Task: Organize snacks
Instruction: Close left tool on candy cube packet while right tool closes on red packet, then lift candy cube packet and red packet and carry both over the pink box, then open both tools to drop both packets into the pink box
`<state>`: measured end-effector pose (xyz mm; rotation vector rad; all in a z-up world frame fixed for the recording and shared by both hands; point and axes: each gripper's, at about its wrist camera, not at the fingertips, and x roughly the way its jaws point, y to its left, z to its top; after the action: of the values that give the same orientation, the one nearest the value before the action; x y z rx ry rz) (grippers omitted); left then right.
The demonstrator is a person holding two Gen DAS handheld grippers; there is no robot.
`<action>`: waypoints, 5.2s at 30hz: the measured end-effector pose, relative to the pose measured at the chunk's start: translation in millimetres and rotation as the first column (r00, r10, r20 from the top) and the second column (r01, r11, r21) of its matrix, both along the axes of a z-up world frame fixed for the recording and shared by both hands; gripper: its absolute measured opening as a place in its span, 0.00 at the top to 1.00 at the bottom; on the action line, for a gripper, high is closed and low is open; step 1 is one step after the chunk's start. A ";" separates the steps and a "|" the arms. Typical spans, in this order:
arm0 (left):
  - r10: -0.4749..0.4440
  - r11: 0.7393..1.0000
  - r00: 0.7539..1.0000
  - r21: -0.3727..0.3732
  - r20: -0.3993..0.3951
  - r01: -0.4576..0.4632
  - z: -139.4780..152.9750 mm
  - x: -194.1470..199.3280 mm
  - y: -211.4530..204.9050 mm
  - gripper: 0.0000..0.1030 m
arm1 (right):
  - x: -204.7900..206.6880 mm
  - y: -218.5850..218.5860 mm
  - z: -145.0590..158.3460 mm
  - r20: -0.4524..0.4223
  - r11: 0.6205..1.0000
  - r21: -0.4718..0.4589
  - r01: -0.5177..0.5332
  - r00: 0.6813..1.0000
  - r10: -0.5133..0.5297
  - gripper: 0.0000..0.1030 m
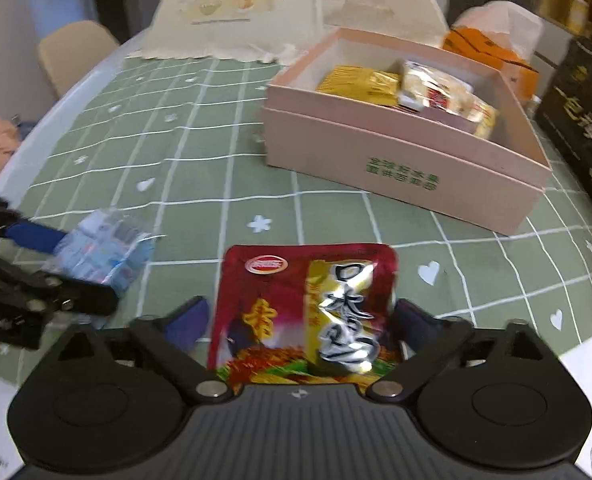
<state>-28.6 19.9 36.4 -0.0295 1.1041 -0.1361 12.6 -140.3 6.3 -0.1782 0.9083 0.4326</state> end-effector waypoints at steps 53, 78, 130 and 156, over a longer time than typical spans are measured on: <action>-0.043 0.985 0.999 -0.167 -0.025 0.039 0.9 -20.8 18.8 0.37 | -2.1 -38.7 11.7 -0.411 0.825 0.548 0.138 0.903 0.122 0.43; 0.088 0.898 0.996 -0.432 -0.001 -0.080 -11.2 -25.8 67.1 0.37 | 79.4 68.8 -10.3 -0.473 0.803 0.590 0.089 0.844 0.254 0.74; -0.128 0.961 0.992 -0.244 0.016 0.128 1.4 -3.5 -16.2 0.38 | 7.8 -54.6 38.7 -0.325 0.913 0.397 0.089 0.944 0.049 0.81; 0.070 0.925 0.845 -0.351 0.529 0.143 165.7 129.4 -23.7 0.39 | -6.4 -115.1 116.7 -0.139 0.883 0.431 0.189 0.980 -0.142 0.82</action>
<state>100.8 -3.8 202.1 -0.3030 0.5010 -0.3708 6.2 -255.3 123.0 0.3421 0.8953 0.4806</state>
